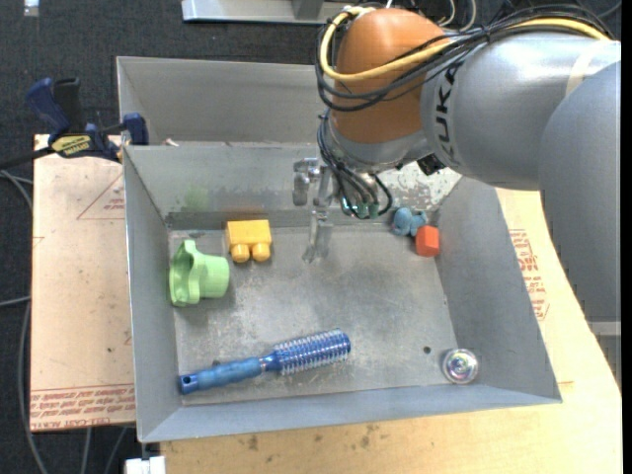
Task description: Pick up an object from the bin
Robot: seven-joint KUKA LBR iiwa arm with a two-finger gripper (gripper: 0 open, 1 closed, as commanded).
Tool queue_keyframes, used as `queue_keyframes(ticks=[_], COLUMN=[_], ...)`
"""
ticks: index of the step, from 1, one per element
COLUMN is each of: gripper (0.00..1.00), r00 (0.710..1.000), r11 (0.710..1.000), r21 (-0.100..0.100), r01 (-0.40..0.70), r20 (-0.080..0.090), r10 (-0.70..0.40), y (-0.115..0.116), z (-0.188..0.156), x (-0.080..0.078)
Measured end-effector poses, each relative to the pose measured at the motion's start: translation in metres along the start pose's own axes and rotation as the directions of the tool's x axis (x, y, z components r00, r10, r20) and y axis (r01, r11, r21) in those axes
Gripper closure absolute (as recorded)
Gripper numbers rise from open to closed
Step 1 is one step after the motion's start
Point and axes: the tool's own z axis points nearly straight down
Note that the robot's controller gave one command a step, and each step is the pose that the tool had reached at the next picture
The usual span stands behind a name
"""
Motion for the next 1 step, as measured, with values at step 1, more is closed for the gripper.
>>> queue_keyframes(ticks=[1], gripper=[0.0], r00=[1.0], r11=[1.0], r21=[-0.002], r01=[-0.002], r20=[0.003], r10=[0.002], y=[0.0472], z=[0.1104], x=[0.0208])
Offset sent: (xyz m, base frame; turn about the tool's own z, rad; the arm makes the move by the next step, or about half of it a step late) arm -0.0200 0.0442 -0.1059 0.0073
